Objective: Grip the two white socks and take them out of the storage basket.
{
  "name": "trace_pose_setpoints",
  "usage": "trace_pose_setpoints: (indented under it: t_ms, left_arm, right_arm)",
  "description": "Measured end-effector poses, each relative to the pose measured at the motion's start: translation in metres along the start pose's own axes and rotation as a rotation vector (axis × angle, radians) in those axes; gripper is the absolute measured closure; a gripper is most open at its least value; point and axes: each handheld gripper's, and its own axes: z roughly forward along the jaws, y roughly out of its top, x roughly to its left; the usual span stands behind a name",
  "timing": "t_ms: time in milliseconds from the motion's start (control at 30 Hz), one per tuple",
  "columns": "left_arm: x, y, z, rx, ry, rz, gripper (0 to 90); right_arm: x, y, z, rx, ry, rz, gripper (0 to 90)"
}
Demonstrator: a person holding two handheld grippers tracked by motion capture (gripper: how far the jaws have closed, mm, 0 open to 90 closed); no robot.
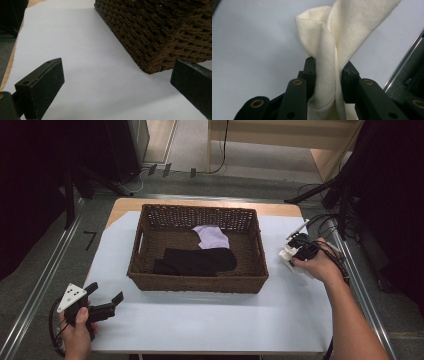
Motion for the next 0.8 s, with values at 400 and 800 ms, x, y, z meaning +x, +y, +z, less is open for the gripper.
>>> trace_pose_setpoints:
  t_ms: [400,800]
  left_arm:
    - [0.000,0.000,0.000,0.002,-0.004,0.000,0.1]
    - [0.000,0.000,0.000,-0.002,-0.002,0.001,0.1]
  right_arm:
    - [0.005,0.014,0.006,-0.018,0.050,0.090,48.7]
    - [0.009,-0.003,-0.011,-0.126,0.066,0.220,4.3]
